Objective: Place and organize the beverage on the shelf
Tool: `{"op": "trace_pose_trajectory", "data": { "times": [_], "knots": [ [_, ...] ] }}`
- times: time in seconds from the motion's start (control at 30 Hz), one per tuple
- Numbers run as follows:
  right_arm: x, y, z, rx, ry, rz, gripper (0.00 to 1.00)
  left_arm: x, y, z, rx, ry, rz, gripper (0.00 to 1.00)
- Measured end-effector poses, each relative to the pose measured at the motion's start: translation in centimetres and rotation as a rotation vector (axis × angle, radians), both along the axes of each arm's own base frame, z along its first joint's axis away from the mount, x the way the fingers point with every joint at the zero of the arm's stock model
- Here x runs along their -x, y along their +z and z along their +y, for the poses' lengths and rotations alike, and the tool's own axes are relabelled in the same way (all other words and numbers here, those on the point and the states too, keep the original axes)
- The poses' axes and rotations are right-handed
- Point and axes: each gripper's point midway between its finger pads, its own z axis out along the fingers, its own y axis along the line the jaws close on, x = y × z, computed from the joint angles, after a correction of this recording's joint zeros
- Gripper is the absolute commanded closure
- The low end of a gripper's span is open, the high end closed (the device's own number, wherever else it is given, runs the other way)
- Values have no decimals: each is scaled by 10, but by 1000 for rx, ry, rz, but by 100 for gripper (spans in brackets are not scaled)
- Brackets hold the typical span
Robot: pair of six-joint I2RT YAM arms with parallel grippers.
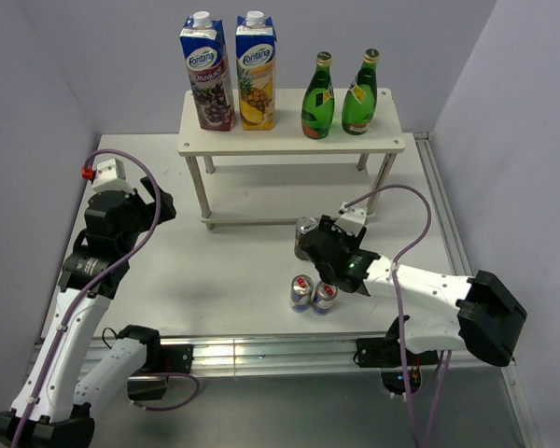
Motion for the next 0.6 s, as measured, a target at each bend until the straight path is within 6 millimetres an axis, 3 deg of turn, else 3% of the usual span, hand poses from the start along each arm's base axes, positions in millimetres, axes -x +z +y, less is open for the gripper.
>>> {"op": "trace_pose_trajectory", "data": {
  "times": [0.27,0.6],
  "knots": [
    [-17,63,0,-30,-7,-110,100,1,2,-1,3,-5,-6,3],
    [-59,82,-49,15,-145,-159,100,1,2,-1,4,-7,-5,3]
  ]
}}
